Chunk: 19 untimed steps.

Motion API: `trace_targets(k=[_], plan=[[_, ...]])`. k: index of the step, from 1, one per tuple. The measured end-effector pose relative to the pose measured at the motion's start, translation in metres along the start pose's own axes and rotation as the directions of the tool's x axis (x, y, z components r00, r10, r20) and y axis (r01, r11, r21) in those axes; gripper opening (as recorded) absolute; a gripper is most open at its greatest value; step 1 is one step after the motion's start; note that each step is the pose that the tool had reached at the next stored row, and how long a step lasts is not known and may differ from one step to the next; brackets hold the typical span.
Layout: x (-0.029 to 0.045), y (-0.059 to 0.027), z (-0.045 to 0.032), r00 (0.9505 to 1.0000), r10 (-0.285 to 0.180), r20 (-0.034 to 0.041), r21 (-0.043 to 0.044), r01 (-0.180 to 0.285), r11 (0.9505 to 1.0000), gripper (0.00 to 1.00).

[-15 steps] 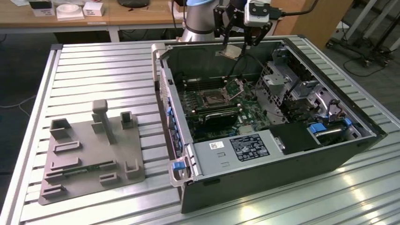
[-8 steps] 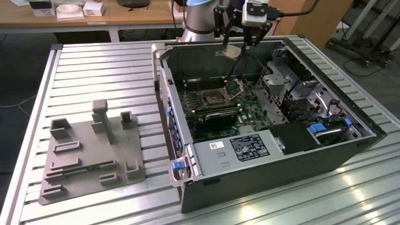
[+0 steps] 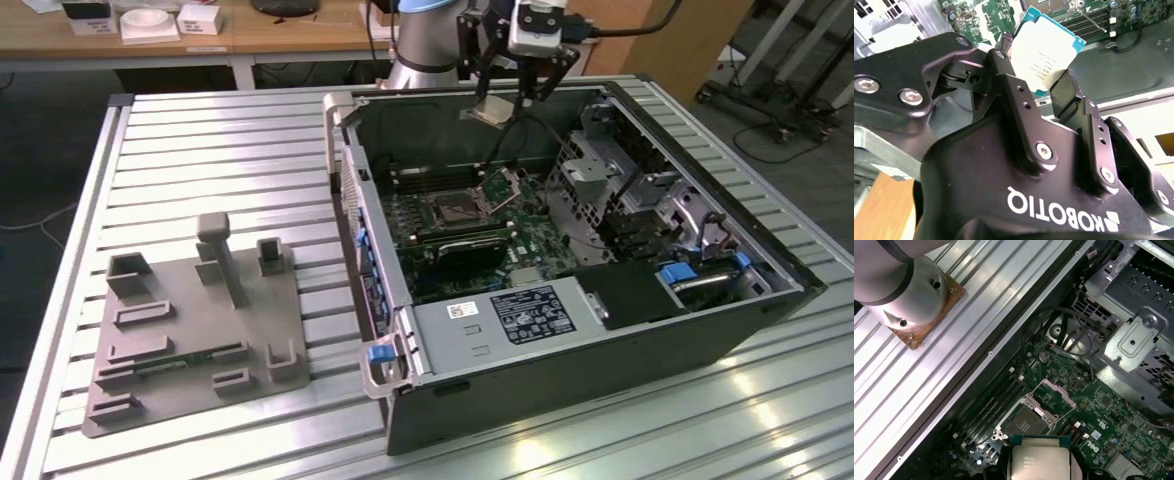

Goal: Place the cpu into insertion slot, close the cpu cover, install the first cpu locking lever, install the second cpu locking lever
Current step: 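Place the cpu into insertion slot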

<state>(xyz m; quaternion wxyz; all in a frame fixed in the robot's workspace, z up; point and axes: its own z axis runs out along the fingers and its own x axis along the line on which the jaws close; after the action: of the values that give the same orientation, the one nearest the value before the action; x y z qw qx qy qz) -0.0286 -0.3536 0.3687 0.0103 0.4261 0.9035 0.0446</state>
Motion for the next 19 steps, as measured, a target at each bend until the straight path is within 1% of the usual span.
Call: trace_targets(k=[3, 9, 14, 19], plan=[[0.0004, -0.0004, 0.0000, 0.9994, 0.033, 0.0030, -0.0007, -0.033, 0.9995, 0.54], [0.0008, -0.0010, 0.0001, 0.9961, 0.088, 0.0078, -0.0020, -0.088, 0.9961, 0.54], [0.0009, -0.0010, 0.0003, 0.9901, 0.140, 0.0123, -0.0036, -0.140, 0.9902, 0.54], [0.0010, -0.0012, 0.0003, 0.9811, 0.193, 0.0170, -0.0054, -0.193, 0.9812, 0.54]])
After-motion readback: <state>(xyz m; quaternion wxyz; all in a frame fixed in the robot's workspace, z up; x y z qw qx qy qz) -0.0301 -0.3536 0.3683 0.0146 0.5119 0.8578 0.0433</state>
